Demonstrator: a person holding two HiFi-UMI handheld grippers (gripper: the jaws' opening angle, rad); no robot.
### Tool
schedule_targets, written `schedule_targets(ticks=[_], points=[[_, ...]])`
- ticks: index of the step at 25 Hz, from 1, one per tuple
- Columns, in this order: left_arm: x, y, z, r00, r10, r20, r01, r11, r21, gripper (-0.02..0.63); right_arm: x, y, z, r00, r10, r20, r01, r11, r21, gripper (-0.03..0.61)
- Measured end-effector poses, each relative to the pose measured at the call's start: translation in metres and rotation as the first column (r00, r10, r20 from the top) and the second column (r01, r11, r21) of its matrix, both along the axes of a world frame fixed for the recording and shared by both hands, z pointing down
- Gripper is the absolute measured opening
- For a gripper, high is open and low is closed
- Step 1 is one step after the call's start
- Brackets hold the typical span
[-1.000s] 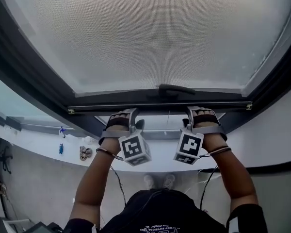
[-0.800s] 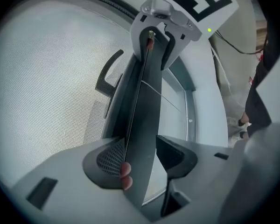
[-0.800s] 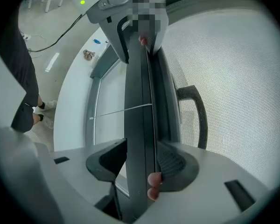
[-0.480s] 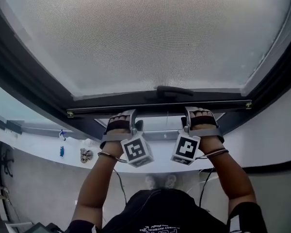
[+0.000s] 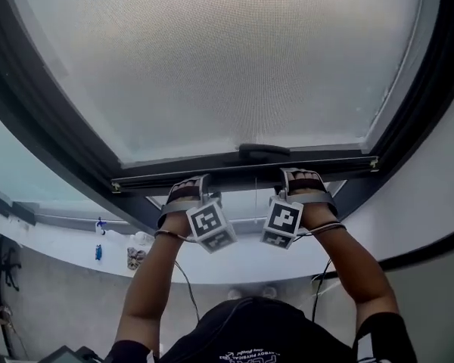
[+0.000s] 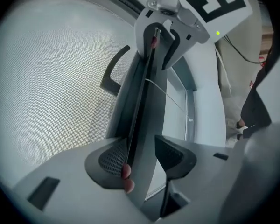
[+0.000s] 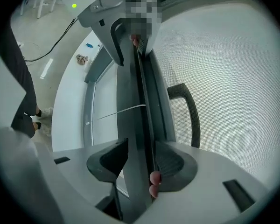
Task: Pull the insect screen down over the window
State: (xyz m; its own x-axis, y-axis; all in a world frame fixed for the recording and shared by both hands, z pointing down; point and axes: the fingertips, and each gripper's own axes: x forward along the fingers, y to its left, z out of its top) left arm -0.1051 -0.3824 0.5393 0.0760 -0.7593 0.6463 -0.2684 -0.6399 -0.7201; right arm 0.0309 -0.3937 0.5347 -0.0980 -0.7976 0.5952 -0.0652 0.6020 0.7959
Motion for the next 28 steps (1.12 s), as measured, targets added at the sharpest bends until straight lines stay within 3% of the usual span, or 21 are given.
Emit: schedule_targets(ticks=[7, 9, 11, 13, 15, 17, 18, 19, 21, 24, 26, 28], points=[[0.001, 0.006, -0.002, 1.0, -0.004, -0.022, 0.005, 0.999, 0.037, 0.19, 0.003, 0.009, -0.008, 1.0, -0.016, 0.018, 0.015, 0.999, 0.045, 0.189], [0.003, 0.009, -0.012, 0.996, -0.02, -0.09, 0.028, 0.995, 0.091, 0.19, 0.006, 0.015, -0.018, 0.996, -0.009, 0.086, 0.003, 0.998, 0.066, 0.189], [0.01, 0.015, -0.034, 0.969, -0.033, -0.246, 0.068, 0.989, 0.134, 0.19, 0.006, 0.021, -0.035, 0.978, 0.0, 0.209, -0.021, 0.995, 0.094, 0.189], [0.022, 0.023, -0.059, 0.886, -0.033, -0.462, 0.109, 0.984, 0.138, 0.19, 0.007, 0.03, -0.055, 0.935, 0.003, 0.355, -0.046, 0.993, 0.113, 0.189], [0.032, 0.032, -0.08, 0.757, -0.026, -0.653, 0.138, 0.983, 0.121, 0.19, 0.009, 0.042, -0.072, 0.879, -0.003, 0.477, -0.067, 0.989, 0.129, 0.189], [0.031, 0.041, -0.105, 0.624, -0.024, -0.781, 0.186, 0.975, 0.119, 0.19, 0.009, 0.052, -0.088, 0.835, -0.025, 0.549, -0.076, 0.984, 0.161, 0.189], [0.027, 0.044, -0.118, 0.569, -0.024, -0.822, 0.222, 0.967, 0.125, 0.19, 0.01, 0.056, -0.096, 0.815, -0.04, 0.578, -0.081, 0.98, 0.181, 0.189], [0.022, 0.047, -0.127, 0.53, -0.023, -0.847, 0.26, 0.956, 0.137, 0.174, 0.011, 0.06, -0.105, 0.789, -0.052, 0.612, -0.087, 0.977, 0.196, 0.189], [0.011, 0.055, -0.137, 0.491, -0.022, -0.871, 0.33, 0.93, 0.162, 0.138, 0.013, 0.07, -0.119, 0.712, -0.068, 0.699, -0.104, 0.974, 0.201, 0.155], [0.002, 0.072, -0.139, 0.456, -0.028, -0.89, 0.395, 0.902, 0.173, 0.066, 0.017, 0.085, -0.134, 0.582, -0.076, 0.809, -0.146, 0.97, 0.196, 0.084], [-0.001, 0.086, -0.136, 0.443, -0.028, -0.896, 0.413, 0.893, 0.177, 0.037, 0.019, 0.093, -0.136, 0.537, -0.077, 0.84, -0.178, 0.963, 0.202, 0.027], [-0.004, 0.1, -0.128, 0.437, -0.035, -0.899, 0.425, 0.889, 0.172, 0.003, 0.018, 0.104, -0.131, 0.524, -0.073, 0.849, -0.201, 0.958, 0.206, 0.006]])
